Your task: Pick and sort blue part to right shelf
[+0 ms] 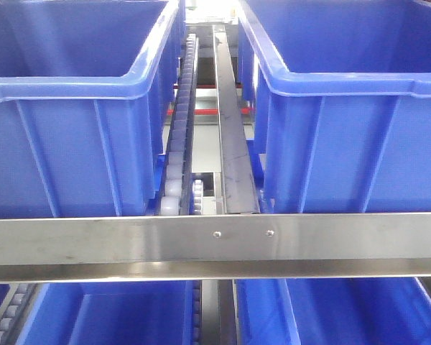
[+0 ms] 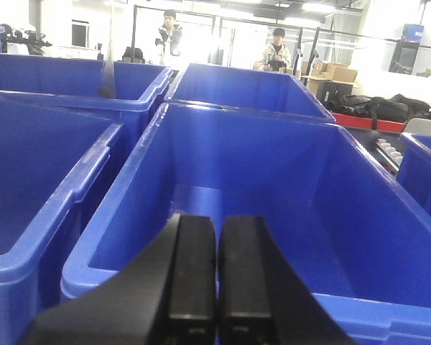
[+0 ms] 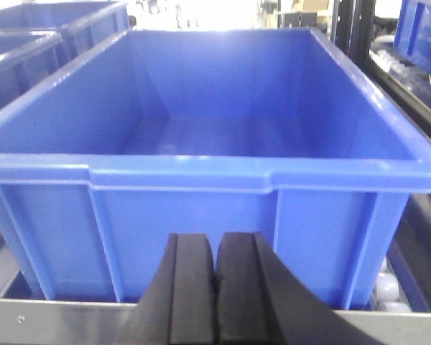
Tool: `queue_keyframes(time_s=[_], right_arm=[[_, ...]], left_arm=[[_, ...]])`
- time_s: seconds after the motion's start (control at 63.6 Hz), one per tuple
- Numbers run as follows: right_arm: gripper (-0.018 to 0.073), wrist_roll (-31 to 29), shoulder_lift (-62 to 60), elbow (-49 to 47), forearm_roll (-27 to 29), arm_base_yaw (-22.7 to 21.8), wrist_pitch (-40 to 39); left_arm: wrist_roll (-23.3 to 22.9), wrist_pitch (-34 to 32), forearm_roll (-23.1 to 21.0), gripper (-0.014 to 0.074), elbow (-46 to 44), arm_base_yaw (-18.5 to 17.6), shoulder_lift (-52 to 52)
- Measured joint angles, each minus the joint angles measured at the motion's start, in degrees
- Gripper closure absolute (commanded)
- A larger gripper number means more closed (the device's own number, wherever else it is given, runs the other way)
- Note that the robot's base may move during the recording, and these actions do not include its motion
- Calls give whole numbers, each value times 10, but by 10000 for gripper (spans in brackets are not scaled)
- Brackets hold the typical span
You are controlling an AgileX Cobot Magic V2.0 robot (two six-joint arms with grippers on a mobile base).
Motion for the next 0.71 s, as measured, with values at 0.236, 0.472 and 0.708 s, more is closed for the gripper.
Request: queue_keyframes(time_s=[0.236, 0.472, 0.708], right_arm=[[505, 1, 0, 1, -1, -3, 0], [505, 2, 0, 1, -1, -3, 0], [505, 2, 0, 1, -1, -3, 0]], left_arm=[[0, 0, 0, 473, 0, 0, 0], [0, 0, 0, 473, 0, 0, 0], [0, 0, 0, 473, 0, 0, 0]])
